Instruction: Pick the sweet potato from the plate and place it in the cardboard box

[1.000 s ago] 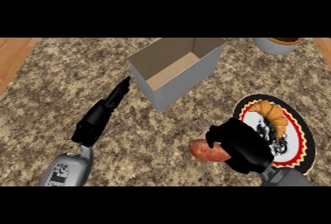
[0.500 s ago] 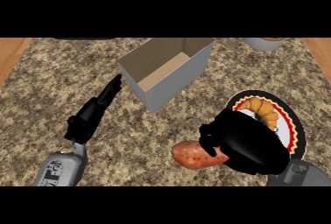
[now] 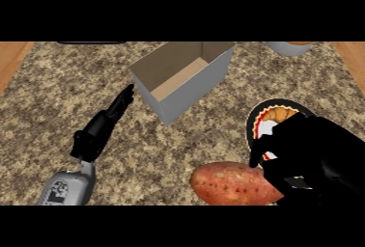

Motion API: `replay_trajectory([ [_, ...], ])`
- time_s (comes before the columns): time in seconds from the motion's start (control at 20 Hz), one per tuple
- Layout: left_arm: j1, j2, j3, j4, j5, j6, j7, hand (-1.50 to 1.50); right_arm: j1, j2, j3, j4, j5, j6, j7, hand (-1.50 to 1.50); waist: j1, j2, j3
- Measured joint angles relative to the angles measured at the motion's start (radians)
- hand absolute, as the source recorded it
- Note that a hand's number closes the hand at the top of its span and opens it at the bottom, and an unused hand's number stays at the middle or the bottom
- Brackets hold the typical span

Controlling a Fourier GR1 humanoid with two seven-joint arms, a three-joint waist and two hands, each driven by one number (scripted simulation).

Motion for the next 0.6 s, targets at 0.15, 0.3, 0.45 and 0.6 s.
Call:
replay_trajectory([
  [0.15, 0.012, -0.009, -0.010, -0.016, -0.005, 0.001, 0.001, 0.00, -0.068, 0.015, -0.076, 0.024, -0.065, 0.042, 0.067, 1.50, 0.004, 0.001, 0.000],
  [0.3, -0.001, -0.001, 0.004, -0.030, 0.001, -0.007, 0.018, 0.00, -0.129, 0.053, -0.080, 0.050, -0.057, 0.041, 0.142, 1.50, 0.006, 0.001, 0.000],
  [0.45, 0.013, -0.001, 0.007, -0.028, 0.003, -0.014, 0.007, 0.00, -0.211, 0.082, -0.091, 0.094, -0.049, 0.040, 0.202, 1.50, 0.008, 0.002, 0.000],
  [0.6, 0.023, -0.007, -0.002, -0.025, -0.010, -0.013, -0.005, 0.00, -0.311, 0.107, -0.103, 0.179, -0.043, 0.039, 0.244, 1.50, 0.010, 0.002, 0.000],
])
